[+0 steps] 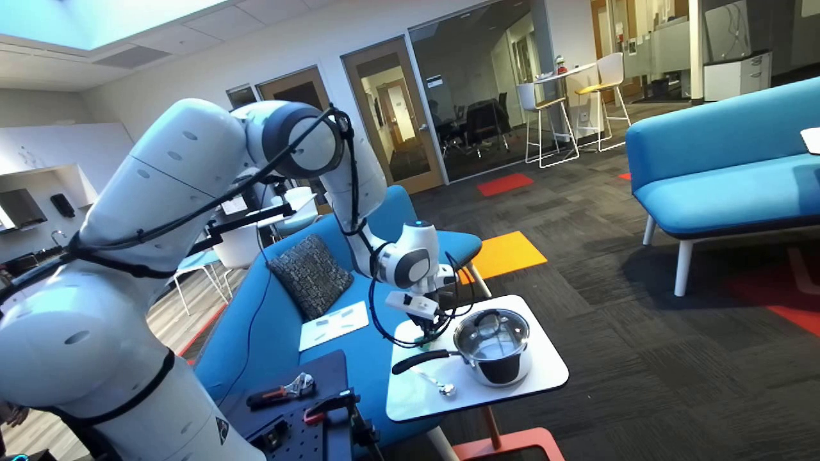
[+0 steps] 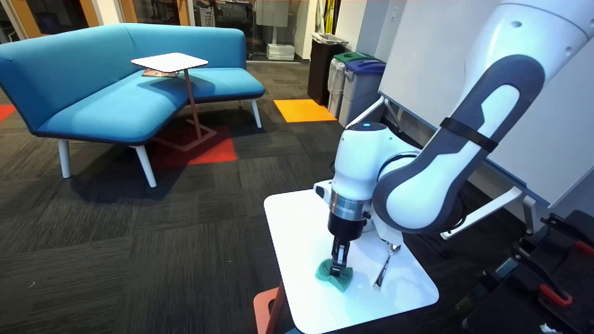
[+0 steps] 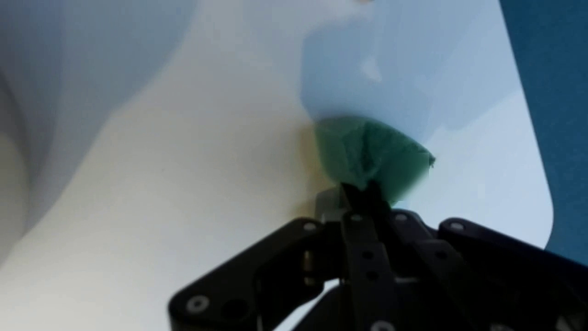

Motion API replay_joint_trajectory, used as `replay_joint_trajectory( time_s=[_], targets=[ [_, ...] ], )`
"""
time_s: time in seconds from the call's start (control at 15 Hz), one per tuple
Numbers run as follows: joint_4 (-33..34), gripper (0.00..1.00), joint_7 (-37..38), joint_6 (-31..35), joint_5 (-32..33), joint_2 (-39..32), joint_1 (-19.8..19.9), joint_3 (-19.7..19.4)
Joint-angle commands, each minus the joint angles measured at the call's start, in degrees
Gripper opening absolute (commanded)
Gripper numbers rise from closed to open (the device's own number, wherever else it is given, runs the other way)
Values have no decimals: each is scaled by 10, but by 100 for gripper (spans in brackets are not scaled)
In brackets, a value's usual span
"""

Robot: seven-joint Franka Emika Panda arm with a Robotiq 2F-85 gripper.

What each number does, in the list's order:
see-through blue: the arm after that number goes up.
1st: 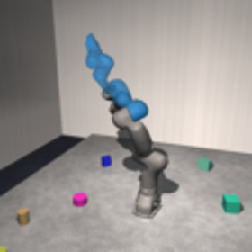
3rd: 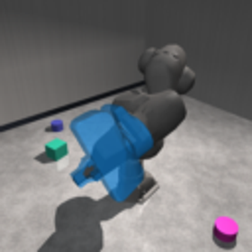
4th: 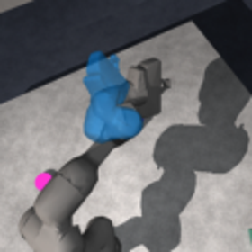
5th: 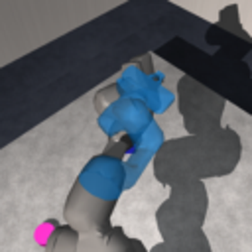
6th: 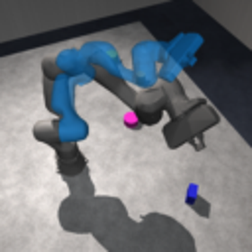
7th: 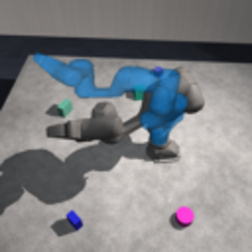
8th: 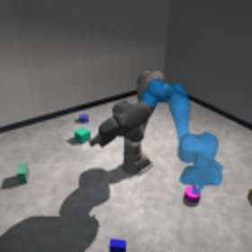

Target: Use the sponge to scrub the table

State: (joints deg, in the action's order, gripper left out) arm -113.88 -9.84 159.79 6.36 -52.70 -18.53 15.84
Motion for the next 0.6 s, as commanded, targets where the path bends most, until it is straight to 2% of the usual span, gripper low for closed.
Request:
replay_joint_trajectory(
  time_s=[0.0,0.27,0.53],
  targets=[
    [-83,1,13,30,-8,44,18,20],
    [-121,1,23,63,-4,66,13,16],
    [-175,1,41,175,1,103,1,4]
  ],
)
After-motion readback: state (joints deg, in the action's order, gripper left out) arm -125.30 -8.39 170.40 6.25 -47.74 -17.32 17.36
